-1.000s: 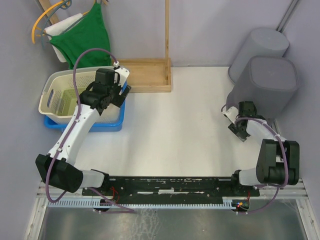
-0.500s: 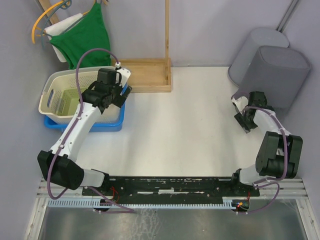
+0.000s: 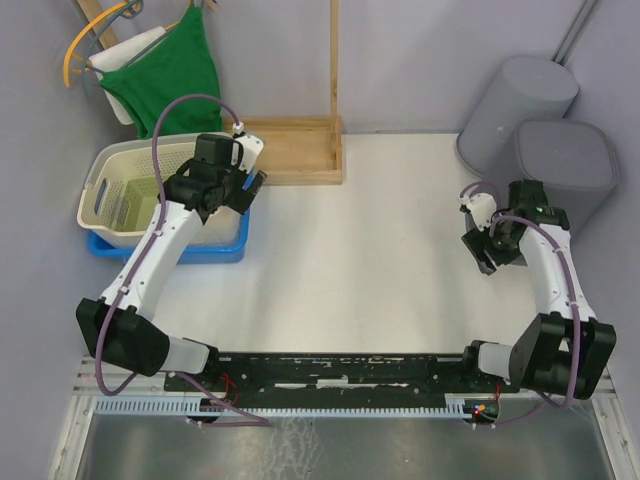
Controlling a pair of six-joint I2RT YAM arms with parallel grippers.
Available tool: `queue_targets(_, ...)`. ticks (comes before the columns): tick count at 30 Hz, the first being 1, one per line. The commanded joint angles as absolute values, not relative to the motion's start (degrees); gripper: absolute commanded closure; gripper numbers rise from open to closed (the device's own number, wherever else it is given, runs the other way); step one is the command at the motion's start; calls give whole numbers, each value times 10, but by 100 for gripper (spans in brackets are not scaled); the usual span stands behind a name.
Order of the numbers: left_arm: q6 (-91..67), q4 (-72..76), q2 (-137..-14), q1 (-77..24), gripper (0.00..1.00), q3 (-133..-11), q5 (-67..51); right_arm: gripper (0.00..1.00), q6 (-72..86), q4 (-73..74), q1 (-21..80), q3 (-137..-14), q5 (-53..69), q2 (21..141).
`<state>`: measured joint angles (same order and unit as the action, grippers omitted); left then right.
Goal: Turn the large container upside down
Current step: Move the container to the center of the board.
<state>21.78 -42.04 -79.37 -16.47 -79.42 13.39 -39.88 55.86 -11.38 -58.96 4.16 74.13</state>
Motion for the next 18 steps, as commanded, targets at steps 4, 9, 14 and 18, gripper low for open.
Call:
queue_targets(4, 214, -437, -753, -163, 3, -852, 73, 23, -492, 756, -98, -695, 286, 692)
queue_targets(9, 239, -456, -769, -160, 1, -907, 202, 21, -561, 861, -54, -804, 454, 739)
queue_targets(14, 215, -511, -810, -158, 1, -901, 177, 23, -507, 801, -36, -829, 510, 759)
queue_targets(18, 210, -496, -822, -160, 8, -861, 203, 23, -322, 587, -37, -747, 499, 698)
